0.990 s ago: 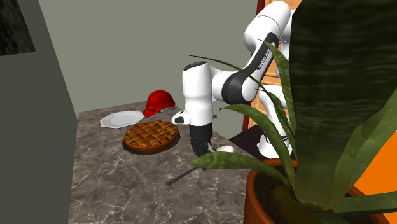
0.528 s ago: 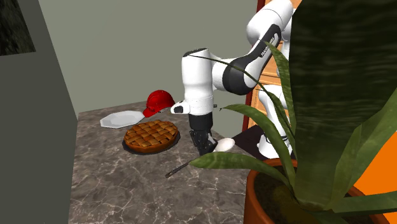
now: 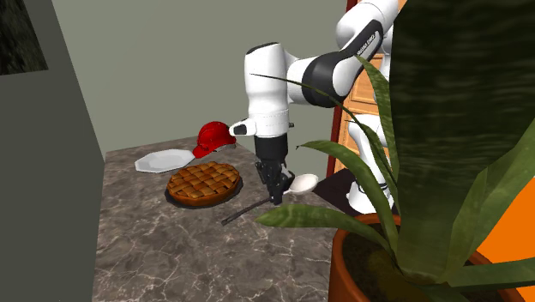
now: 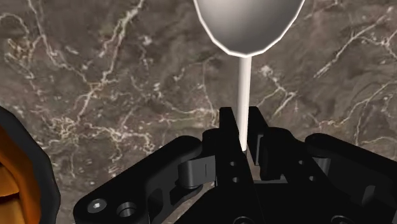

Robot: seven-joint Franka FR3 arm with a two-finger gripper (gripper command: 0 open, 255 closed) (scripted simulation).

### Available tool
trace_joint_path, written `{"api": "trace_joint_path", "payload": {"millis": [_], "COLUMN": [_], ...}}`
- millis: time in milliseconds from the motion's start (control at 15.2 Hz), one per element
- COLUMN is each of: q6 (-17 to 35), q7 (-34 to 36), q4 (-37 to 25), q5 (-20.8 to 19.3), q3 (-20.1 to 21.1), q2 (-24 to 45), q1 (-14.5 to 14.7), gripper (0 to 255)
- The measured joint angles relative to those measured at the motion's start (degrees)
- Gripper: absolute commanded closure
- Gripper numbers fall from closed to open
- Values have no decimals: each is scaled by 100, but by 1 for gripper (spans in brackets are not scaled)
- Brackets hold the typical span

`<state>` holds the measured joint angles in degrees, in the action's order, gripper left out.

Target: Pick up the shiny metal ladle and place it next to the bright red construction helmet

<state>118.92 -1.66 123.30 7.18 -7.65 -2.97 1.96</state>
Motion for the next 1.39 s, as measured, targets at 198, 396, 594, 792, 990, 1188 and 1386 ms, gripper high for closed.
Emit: {"api": "trace_joint_path", "payload": {"millis": [198,396,594,792,990,1188,1386], "q6": [-219,-446,-676,-910,-1142,-1370,-1595], "q7": [33,60,90,125,147,171,197], "q4": [-146,-284,-449,-650,-865,-1058,-1263], "q5": [-26,-53,-75,-89,-101,-112,-121], "q3": [-1,-5,-6,-2,-5,-7,-6], "q2": [-76,-167,-234,-269,-288,-325,-346], "q1": [-3,-10,-13,-11,-14,-16,-16], "gripper": [255,255,255,255,255,255,255]}}
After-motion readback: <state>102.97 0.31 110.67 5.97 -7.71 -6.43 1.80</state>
